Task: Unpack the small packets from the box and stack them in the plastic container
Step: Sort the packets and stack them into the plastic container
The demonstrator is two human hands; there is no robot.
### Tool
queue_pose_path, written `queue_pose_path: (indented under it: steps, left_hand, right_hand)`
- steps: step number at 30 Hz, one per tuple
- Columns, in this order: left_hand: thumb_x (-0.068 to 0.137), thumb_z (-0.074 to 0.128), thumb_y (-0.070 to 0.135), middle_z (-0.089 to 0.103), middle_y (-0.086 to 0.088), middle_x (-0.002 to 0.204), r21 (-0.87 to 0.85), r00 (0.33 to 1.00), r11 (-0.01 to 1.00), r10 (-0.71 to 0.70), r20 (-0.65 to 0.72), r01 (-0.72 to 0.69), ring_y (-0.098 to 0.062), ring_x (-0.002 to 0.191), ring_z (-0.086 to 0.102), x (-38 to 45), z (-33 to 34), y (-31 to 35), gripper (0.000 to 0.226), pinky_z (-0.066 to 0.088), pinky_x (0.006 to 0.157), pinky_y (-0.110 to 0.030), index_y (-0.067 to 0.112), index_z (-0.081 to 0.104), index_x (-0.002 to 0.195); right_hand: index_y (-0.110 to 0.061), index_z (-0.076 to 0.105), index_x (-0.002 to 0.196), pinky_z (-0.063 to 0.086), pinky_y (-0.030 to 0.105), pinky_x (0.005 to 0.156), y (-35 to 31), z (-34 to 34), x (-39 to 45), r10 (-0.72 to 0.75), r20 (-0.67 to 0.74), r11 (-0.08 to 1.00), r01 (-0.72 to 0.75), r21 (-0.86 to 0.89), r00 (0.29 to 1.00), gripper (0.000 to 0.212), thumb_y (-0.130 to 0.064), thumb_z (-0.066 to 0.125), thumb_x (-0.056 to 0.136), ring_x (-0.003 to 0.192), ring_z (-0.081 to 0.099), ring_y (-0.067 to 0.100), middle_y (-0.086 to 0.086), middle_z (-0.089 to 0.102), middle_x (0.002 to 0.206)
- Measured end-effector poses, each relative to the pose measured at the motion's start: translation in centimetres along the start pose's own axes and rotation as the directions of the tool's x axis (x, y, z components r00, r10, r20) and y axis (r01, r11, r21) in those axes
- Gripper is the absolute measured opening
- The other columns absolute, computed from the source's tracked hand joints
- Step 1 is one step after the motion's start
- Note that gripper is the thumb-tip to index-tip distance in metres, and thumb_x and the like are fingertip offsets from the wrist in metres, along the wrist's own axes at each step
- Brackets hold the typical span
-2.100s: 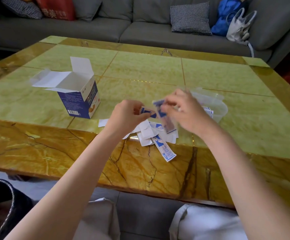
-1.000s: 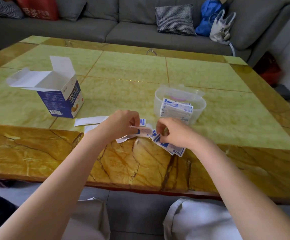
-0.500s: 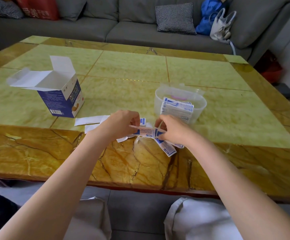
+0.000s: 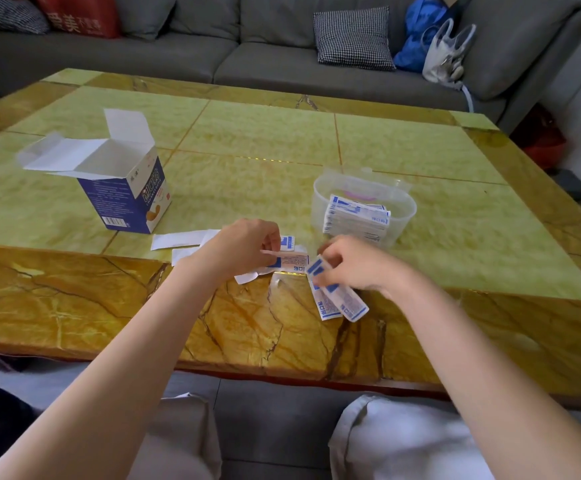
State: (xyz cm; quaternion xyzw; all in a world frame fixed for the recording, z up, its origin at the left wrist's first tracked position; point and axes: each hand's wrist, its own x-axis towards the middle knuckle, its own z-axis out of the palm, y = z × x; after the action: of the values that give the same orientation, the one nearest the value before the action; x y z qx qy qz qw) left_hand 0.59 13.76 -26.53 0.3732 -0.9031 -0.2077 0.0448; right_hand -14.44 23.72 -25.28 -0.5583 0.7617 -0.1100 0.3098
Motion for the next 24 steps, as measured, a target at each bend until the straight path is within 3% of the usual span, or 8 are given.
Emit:
queue_pose_path:
  steps: [1,3,6,11,15,18,21,24]
  left_hand:
    - [0.083,0.062,0.011,0.066,-0.005,0.101,-0.006,1.0,1.0,0.002,-0.003,-0.002,-0.022,0.095,0.061,0.0,0.0,0.0,0.012,0.05,0.084,-0.035,0.01,0.062,0.094]
    - [0.081,0.063,0.01,0.066,-0.005,0.097,-0.042,1.0,0.999,0.002,-0.02,-0.003,-0.021,0.093,0.061,0.0,0.1,0.0,0.011,0.049,0.082,-0.033,0.009,0.063,0.093]
    - [0.08,0.063,0.008,0.062,0.001,0.082,-0.16,0.995,0.987,-0.032,-0.097,0.016,-0.018,0.085,0.06,-0.1,0.0,-0.1,0.007,0.046,0.072,-0.022,0.011,0.063,0.086]
    - [0.082,0.063,0.006,0.064,0.001,0.08,-0.354,0.972,0.935,-0.099,-0.214,0.017,-0.01,0.077,0.06,0.0,-0.6,0.1,0.01,0.039,0.059,-0.003,0.014,0.058,0.081]
    - [0.085,0.061,0.011,0.066,0.005,0.073,-0.428,0.971,0.904,-0.101,-0.215,-0.001,0.006,0.056,0.056,0.0,-1.0,0.5,0.006,0.037,0.048,0.0,0.017,0.062,0.084]
    - [0.083,0.064,0.012,0.066,0.003,0.073,-0.4,0.985,0.917,-0.062,-0.16,-0.007,0.003,0.057,0.056,-0.1,-1.1,0.9,0.008,0.036,0.05,-0.003,0.019,0.066,0.083]
    - [0.082,0.065,0.01,0.07,-0.005,0.079,-0.384,0.998,0.923,-0.017,-0.065,-0.01,-0.013,0.07,0.061,-0.2,-0.8,1.3,0.008,0.047,0.068,-0.023,0.018,0.069,0.083]
    - [0.081,0.067,0.009,0.07,-0.005,0.078,-0.44,0.999,0.898,0.034,-0.006,-0.033,-0.015,0.075,0.064,-0.3,-0.7,1.3,0.012,0.052,0.079,-0.034,0.021,0.068,0.083]
  right_hand:
    - [-0.012,0.058,0.068,0.034,0.026,0.073,-0.1,0.5,0.1,-0.008,0.0,0.997,0.008,-0.074,1.0,0.021,-0.023,0.074,0.076,0.097,0.055,0.025,0.007,0.056,0.109]
    - [-0.014,0.063,0.084,0.035,0.025,0.067,-0.3,1.2,0.2,-0.048,-0.03,0.993,0.045,-0.106,0.998,0.016,-0.021,0.075,0.075,0.088,0.05,0.017,-0.002,0.052,0.095]
    - [-0.019,0.059,0.075,0.035,0.022,0.055,-0.3,1.7,0.4,-0.058,-0.077,0.998,0.059,0.016,0.995,0.016,-0.009,0.072,0.077,0.067,0.049,0.011,-0.005,0.053,0.072]
    - [-0.014,0.057,0.093,0.041,0.024,0.064,0.4,-0.1,0.7,-0.104,-0.3,0.981,0.148,0.126,0.948,0.011,-0.004,0.053,0.088,0.087,0.053,0.017,0.001,0.058,0.097]
    - [-0.026,0.044,0.125,0.046,0.027,0.066,0.2,-2.2,-0.5,-0.169,-0.353,0.945,0.253,0.206,0.92,0.044,-0.007,0.058,0.088,0.08,0.055,0.013,-0.003,0.055,0.099]
    - [-0.024,0.033,0.131,0.041,0.03,0.068,-0.4,-2.1,-0.7,-0.233,-0.33,0.966,0.257,0.031,0.915,0.042,-0.013,0.05,0.094,0.076,0.054,0.016,0.0,0.055,0.092]
    - [-0.017,0.033,0.124,0.034,0.026,0.058,-0.9,-1.6,-0.8,-0.271,-0.225,0.96,0.248,-0.127,0.936,0.028,-0.015,0.041,0.097,0.067,0.05,0.015,0.0,0.052,0.075]
    - [-0.01,0.041,0.107,0.034,0.032,0.061,-1.3,-1.4,-0.9,-0.295,-0.215,0.95,0.262,-0.17,0.931,0.013,-0.019,0.042,0.098,0.082,0.054,0.026,0.007,0.058,0.091]
